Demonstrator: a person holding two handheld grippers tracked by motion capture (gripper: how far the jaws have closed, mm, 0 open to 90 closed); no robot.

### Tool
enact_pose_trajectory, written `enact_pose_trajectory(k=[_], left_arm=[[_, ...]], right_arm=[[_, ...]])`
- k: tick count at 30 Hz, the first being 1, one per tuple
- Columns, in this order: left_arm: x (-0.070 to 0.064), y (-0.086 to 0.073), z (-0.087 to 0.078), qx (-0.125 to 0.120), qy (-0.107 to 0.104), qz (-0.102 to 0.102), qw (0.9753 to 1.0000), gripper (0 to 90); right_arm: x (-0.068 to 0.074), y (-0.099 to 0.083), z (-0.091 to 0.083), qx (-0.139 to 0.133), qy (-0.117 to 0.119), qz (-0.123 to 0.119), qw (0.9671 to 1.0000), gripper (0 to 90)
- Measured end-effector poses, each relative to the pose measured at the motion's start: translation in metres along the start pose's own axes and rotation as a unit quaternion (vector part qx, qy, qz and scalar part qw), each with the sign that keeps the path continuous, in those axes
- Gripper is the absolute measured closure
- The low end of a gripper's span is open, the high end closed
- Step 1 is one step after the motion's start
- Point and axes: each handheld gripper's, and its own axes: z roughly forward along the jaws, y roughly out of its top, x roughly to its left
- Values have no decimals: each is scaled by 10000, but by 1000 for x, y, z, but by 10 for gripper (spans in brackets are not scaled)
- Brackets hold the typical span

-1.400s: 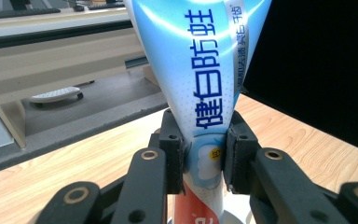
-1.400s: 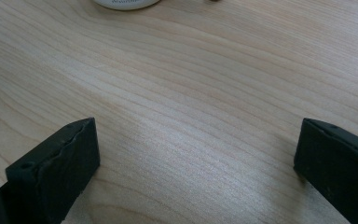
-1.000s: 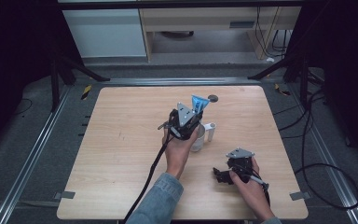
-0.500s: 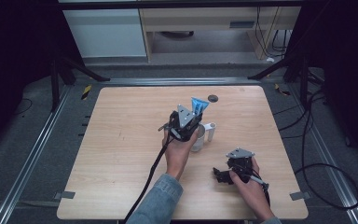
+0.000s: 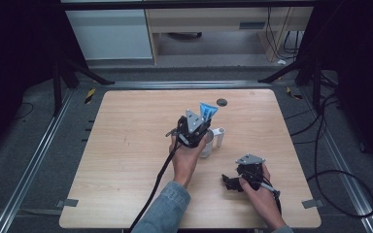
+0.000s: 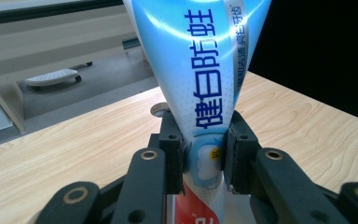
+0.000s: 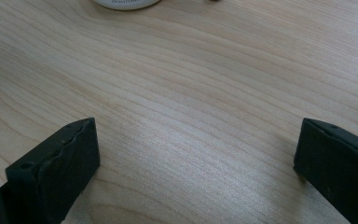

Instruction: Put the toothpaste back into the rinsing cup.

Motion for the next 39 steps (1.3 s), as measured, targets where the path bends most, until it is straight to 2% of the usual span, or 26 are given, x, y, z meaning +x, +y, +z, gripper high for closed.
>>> enact_pose_trajectory(k=[18, 34, 35, 39], left_arm=[[1, 0, 1, 247, 11, 45, 9997, 721], [0, -4, 10, 506, -17, 46, 9987, 719], [-1, -4, 11, 509, -26, 32, 9987, 718], [-1, -5, 12, 558, -39, 34, 9984, 718]], right_arm=[[0, 0, 0, 0, 2, 2, 10000, 3], [0, 0, 0, 0, 2, 1, 10000, 3], [-1, -1, 1, -42, -56, -137, 9999, 3], [-2, -1, 1, -45, -52, -145, 9999, 3]])
